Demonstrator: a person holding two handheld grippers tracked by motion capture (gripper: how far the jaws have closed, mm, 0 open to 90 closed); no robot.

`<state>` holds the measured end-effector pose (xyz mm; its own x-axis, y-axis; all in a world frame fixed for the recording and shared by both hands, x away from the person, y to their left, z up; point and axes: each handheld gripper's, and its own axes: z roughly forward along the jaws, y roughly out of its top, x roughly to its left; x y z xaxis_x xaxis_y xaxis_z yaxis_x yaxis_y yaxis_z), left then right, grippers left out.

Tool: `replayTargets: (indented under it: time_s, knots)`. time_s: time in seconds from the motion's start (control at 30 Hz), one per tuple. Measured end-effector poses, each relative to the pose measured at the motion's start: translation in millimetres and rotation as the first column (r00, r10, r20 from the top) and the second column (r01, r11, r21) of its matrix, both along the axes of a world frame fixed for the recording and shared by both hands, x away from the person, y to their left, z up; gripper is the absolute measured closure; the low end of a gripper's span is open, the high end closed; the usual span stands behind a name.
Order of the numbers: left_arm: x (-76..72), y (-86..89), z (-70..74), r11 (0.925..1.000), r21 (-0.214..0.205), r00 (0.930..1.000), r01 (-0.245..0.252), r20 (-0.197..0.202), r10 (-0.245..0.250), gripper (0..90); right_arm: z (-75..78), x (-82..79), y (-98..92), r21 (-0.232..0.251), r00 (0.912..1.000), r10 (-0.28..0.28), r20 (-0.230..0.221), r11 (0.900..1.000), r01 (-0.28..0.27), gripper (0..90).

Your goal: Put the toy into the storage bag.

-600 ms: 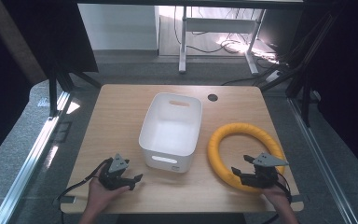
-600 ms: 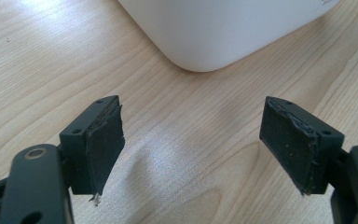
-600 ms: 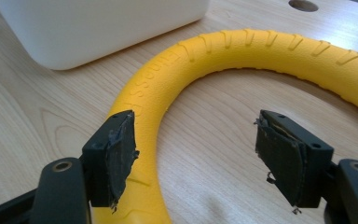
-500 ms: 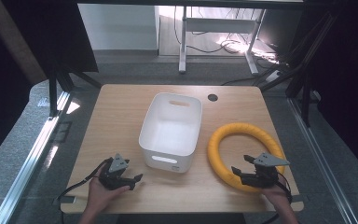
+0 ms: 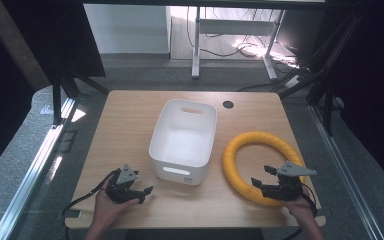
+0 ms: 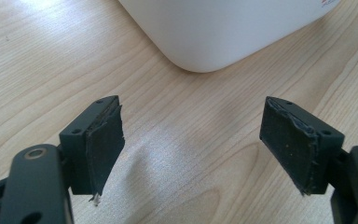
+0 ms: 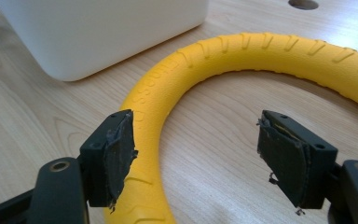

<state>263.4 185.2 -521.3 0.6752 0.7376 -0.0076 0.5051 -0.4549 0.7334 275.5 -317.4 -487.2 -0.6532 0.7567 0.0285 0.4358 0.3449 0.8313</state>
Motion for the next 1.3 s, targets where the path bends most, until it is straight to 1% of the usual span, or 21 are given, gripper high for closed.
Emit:
replayTargets:
  time_s: [0.17,0.27,0.3,0.37,0.43,0.47,0.53,0.63,0.8,0.83,0.87,0.9,0.93,0.97,1.0,1.07,1.1,1.2,1.23,1.27,1.3]
  knots:
    - [0.4,0.7,0.9,1.0,-0.003,1.0,0.003,-0.004,-0.003,21.5,6.5,3.6,3.6,-0.016,0.9989,0.032,-0.035,0.9993,-0.033,25.8]
    - [1.0,0.3,0.3,1.0,-0.003,0.9999,0.008,-0.007,-0.008,21.5,17.3,12.3,8.7,-0.042,0.9929,0.059,-0.104,0.9971,-0.063,25.8]
    - [1.0,0.3,0.3,1.0,-0.003,0.9999,0.008,-0.007,-0.008,21.5,21.0,15.8,12.7,-0.068,0.9883,0.069,-0.136,0.9945,-0.079,25.7]
    - [1.3,0.3,0.2,1.0,-0.001,0.9999,0.009,-0.009,-0.009,21.5,24.5,21.3,19.8,-0.114,0.9815,0.083,-0.173,0.9881,-0.104,25.6]
    - [1.3,0.1,0.0,0.9999,-0.001,0.9999,0.012,-0.011,-0.012,21.5,25.8,27.8,29.1,-0.161,0.9708,0.091,-0.222,0.9785,-0.128,25.5]
    - [1.3,0.0,0.0,0.9999,-0.002,0.9999,0.011,-0.011,-0.011,21.5,25.3,31.8,35.1,-0.189,0.9619,0.095,-0.256,0.971,-0.147,25.4]
    - [1.1,-0.3,-0.1,0.9999,-0.002,0.9999,0.01,-0.012,-0.01,21.6,23.1,38.0,44.5,-0.227,0.9506,0.099,-0.294,0.9589,-0.17,25.2]
    - [1.3,-0.5,-0.3,0.9999,-0.001,0.9999,0.01,-0.014,-0.01,21.6,19.1,44.5,57.6,-0.262,0.936,0.099,-0.338,0.9452,-0.195,25.0]
    - [1.7,-1.0,-1.1,0.9999,0.001,0.9997,0.014,-0.018,-0.014,21.6,7.2,53.7,77.7,-0.33,0.9117,0.088,-0.401,0.9146,-0.234,24.1]
    - [1.9,-1.3,-1.5,0.9999,0.001,0.9997,0.015,-0.019,-0.015,21.6,7.2,53.7,77.7,-0.33,0.9117,0.088,-0.401,0.9146,-0.234,24.1]
    - [2.1,-1.7,-2.0,0.9999,0.003,0.9996,0.016,-0.022,-0.016,21.6,1.0,57.7,84.8,-0.36,0.9022,0.074,-0.425,0.9007,-0.244,23.7]
    - [2.3,-1.9,-2.2,0.9999,0.004,0.9996,0.016,-0.022,-0.016,21.5,-1.4,59.1,87.7,-0.369,0.8978,0.07,-0.435,0.8957,-0.248,23.8]
    - [2.3,-1.9,-2.2,0.9999,0.004,0.9996,0.016,-0.022,-0.016,21.6,-1.4,59.1,87.7,-0.369,0.8978,0.07,-0.435,0.8957,-0.248,23.8]
    - [2.5,-2.1,-2.4,0.9999,0.004,0.9996,0.016,-0.023,-0.016,21.6,-3.6,60.3,90.6,-0.379,0.8928,0.063,-0.446,0.89,-0.253,24.0]
    - [2.7,-2.3,-2.6,0.9999,0.004,0.9996,0.017,-0.024,-0.017,21.6,-8.3,62.6,95.8,-0.402,0.8862,0.055,-0.46,0.8767,-0.264,24.6]
    - [2.9,-2.6,-3.1,0.9998,0.006,0.9995,0.019,-0.027,-0.019,21.6,-12.3,64.5,100.5,-0.421,0.8791,0.044,-0.475,0.866,-0.27,25.5]
    - [2.9,-2.6,-3.1,0.9998,0.006,0.9995,0.019,-0.027,-0.019,21.6,-12.3,64.5,100.5,-0.421,0.8791,0.044,-0.475,0.866,-0.27,25.5]
    - [2.9,-2.6,-3.2,0.9998,0.007,0.9994,0.02,-0.027,-0.02,21.6,-17.1,67.5,105.3,-0.445,0.8713,0.027,-0.49,0.8518,-0.277,28.9]
    - [3.0,-2.6,-3.2,0.9998,0.006,0.9994,0.02,-0.027,-0.019,21.6,-18.1,67.7,106.4,-0.447,0.8668,0.018,-0.498,0.8514,-0.275,29.4]
    - [3.1,-2.7,-3.3,0.9998,0.006,0.9994,0.02,-0.028,-0.019,21.6,-18.8,68.4,107.1,-0.453,0.8658,0.014,-0.5,0.8482,-0.275,29.2]
    - [3.2,-2.8,-3.4,0.9998,0.006,0.9994,0.02,-0.028,-0.02,21.6,-18.7,69.3,107.4,-0.451,0.8649,0.013,-0.502,0.8491,-0.275,30.1]
